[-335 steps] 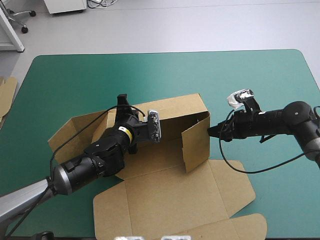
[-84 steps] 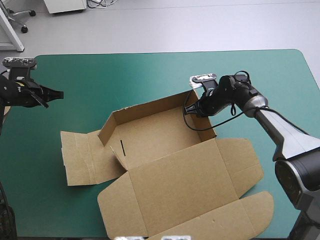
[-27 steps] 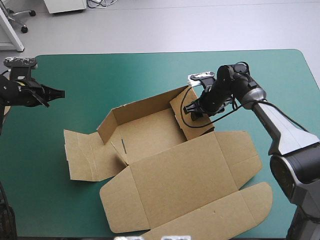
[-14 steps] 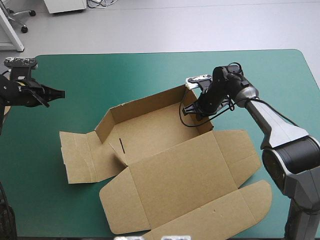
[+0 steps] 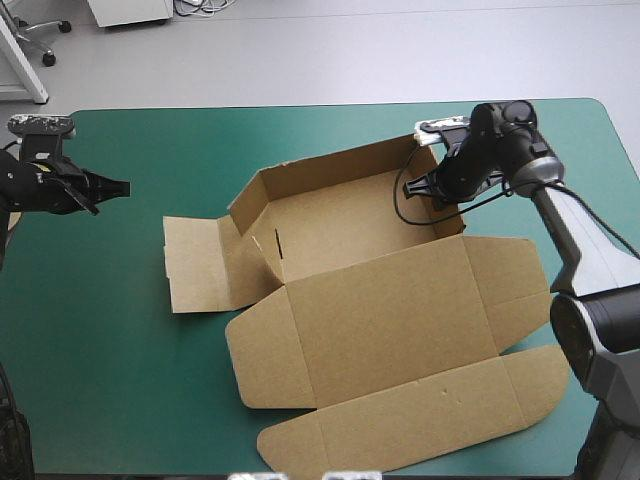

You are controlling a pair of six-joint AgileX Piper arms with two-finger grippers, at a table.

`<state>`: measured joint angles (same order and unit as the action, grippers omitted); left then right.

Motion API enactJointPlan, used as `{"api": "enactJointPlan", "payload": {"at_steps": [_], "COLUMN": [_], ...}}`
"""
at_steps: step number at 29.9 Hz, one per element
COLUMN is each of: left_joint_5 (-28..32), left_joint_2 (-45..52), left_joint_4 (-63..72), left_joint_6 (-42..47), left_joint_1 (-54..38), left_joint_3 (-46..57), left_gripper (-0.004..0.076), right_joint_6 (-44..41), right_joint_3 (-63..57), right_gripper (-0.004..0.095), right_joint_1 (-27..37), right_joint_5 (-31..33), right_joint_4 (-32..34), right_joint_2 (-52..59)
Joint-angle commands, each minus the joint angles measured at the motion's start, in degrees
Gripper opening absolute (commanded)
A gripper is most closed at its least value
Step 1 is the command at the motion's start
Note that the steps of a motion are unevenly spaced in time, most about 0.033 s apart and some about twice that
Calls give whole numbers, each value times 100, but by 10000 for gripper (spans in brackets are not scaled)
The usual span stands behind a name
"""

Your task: Fold the box

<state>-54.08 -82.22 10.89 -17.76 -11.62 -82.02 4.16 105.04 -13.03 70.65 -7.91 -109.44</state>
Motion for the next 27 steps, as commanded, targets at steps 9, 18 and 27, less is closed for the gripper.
{"api": "enactJointPlan", "payload": {"at_steps": [9, 18, 27], "left_joint_5": [378, 89, -256], "left_joint_2": [-405, -819, -1078], "left_joint_4": [73, 1612, 2786], "left_joint_6": [155, -400, -1149], "left_joint_1": [-89, -789, -789], "left_joint_3": [-209, -199, -199], "left_gripper": [1, 1, 1], "right_joint_6": [307, 515, 779], "right_joint_3": [219, 219, 222], "right_gripper": [-14, -14, -14], "right_joint_1": [776, 868, 860], "right_joint_5": [40, 69, 69], "right_joint_4": [-862, -1424, -2172], "right_joint_2": [1457, 1846, 1860]}}
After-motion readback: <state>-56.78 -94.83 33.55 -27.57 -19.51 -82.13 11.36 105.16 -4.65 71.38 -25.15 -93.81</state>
